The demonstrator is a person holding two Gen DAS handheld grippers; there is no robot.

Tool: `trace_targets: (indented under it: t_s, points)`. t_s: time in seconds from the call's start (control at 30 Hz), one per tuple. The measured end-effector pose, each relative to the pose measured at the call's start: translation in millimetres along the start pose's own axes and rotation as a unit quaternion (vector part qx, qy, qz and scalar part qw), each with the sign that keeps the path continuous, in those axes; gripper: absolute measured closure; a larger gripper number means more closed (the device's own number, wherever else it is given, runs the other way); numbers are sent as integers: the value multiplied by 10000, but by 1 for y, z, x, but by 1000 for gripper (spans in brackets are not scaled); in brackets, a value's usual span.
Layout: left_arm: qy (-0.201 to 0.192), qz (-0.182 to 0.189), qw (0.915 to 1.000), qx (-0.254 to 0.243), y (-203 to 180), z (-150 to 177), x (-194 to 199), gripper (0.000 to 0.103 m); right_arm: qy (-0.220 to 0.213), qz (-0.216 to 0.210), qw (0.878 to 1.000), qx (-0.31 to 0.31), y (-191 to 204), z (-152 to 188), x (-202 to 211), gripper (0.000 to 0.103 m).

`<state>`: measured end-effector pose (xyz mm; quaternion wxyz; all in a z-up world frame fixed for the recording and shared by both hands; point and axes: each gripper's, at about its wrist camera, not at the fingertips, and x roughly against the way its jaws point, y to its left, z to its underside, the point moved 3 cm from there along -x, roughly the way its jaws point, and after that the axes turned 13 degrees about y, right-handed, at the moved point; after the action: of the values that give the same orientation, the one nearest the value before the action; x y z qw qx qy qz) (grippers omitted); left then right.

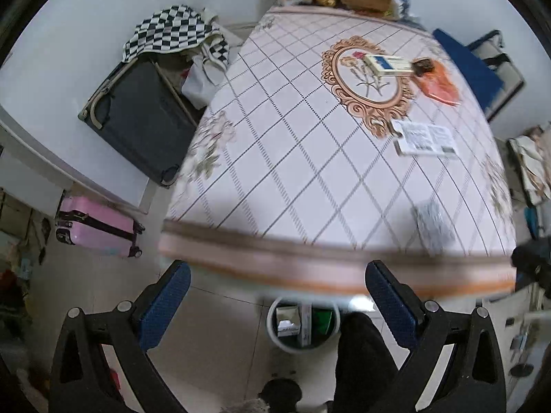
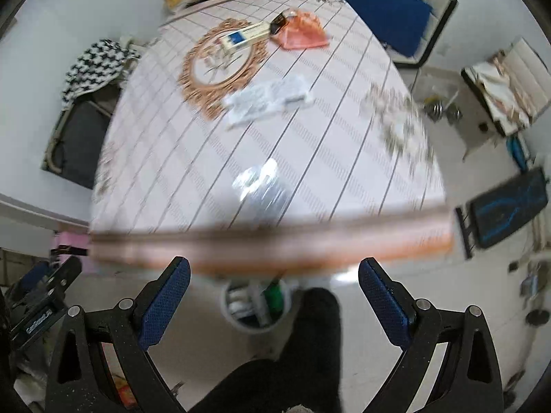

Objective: Collect trash
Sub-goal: 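Raise both tools back toward the table, then grasp the white Pudilan medicine box with the left tool while the right tool grasps the orange snack bag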

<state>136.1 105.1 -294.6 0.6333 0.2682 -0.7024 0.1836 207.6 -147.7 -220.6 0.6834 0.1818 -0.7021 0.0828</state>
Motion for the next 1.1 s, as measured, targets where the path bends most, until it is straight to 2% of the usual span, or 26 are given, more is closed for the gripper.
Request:
trace_targets:
  t_s: [0.13,0.23,0.43,0.53,0.6,0.63,0.7,0.73,0.77,0.8,0.83,0.87,0.93,0.97,1.1]
  points:
    - [369,-128,9984,408,-40,-68,-26,0,107,48,9999,96,-28,-97,-20,4]
    - [559,-158,9967,566,-72,-126,-42,0,162,3,9998,67,-47,-190,-30,4]
    - [338,-936,9949,-173,-138,-243,-70,0,322,-189,9990,-244,-62,-350,-74,4]
    - [255,-1401,9874,-691,-157,-293,-89,0,359,-196,9988,-260,-56,-400,-101,4]
    - [234,-1586,9821,-992,-167,-321,-99,0,444,-106,9987,-230,-55,-427,-124,6]
    - [215,-1664,9792,-1137,-170,-332,-103,0,490,-115,9985,-202,-54,-437,-135,22]
    - [169,-1705,9737,-1503,-183,-355,-109,0,614,-146,9980,-105,-52,-449,-150,45]
    - [164,-1693,9716,-1643,-189,-363,-109,0,566,-222,9981,-95,-54,-451,-150,54]
    - [151,-1599,9691,-1875,-199,-370,-109,0,473,-194,9987,-76,-58,-451,-146,86]
    - [156,-1446,9665,-2116,-209,-375,-108,0,459,-103,9989,-61,-62,-451,-142,96]
    - [160,-1319,9620,-2387,-220,-381,-109,0,481,-214,9986,-102,-71,-450,-138,96]
    - [141,-1216,9539,-2740,-233,-383,-108,0,526,-279,9981,-156,-78,-449,-136,96]
    - [242,-1049,9324,-3450,-257,-380,-112,0,566,-252,9976,-318,-98,-440,-125,96]
    - [333,-1061,9179,-3809,-269,-378,-118,0,560,-229,9974,-380,-106,-438,-122,96]
    - [675,-1150,8728,-4695,-298,-368,-144,0,678,-176,9957,-608,-137,-433,-119,96]
